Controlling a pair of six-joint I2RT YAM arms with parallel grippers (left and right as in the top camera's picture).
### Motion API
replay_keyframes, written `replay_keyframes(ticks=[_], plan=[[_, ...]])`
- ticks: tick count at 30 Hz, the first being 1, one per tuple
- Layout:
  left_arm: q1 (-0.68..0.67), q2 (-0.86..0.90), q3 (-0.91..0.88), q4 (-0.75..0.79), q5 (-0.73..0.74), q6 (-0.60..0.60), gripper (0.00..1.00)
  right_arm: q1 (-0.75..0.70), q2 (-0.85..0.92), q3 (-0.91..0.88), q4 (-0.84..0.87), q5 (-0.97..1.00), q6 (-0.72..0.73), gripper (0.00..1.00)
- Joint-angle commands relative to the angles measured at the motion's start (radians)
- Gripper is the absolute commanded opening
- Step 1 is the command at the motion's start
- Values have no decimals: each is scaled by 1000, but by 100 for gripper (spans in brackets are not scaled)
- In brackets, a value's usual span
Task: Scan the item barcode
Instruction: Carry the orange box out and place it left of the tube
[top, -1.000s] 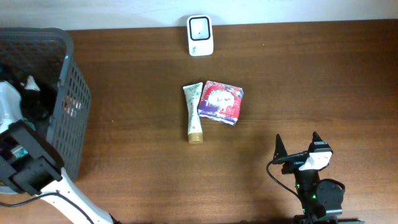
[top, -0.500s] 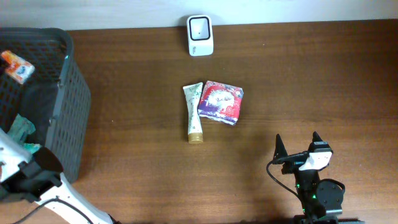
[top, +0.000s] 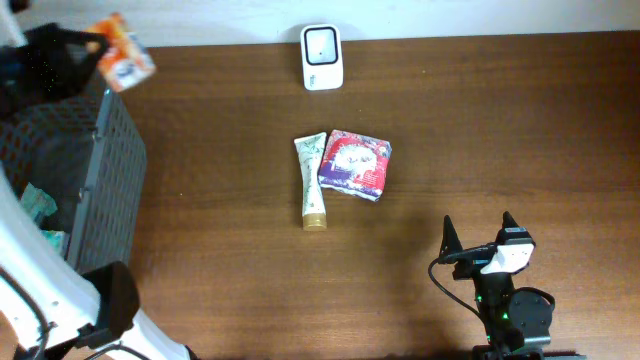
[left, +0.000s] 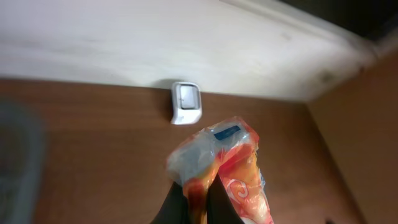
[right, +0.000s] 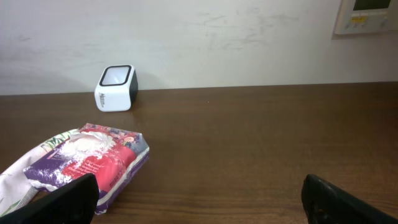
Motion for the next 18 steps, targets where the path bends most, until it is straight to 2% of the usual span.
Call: replay_keyframes(ticks=[1,3,10,13,16,18], plan=[[-164,-8,7,5,-24,159,0,6,-7,-7,-4,12,-7,99],[-261,-8,2,4,-156,158,0,6,-7,-7,-4,11,-7,99],[-469,-4,-141,13,-296,157,0,6,-7,-7,-4,12,-7,99],[-523,-4,-299,34,-328,156,0,6,-7,-7,-4,12,-7,99],[-559,-4,-552,138,-337,145,0,6,-7,-7,-4,11,-7,99],[-566,-4,-641,187,-365,145,0,6,-7,-7,-4,12,-7,99]])
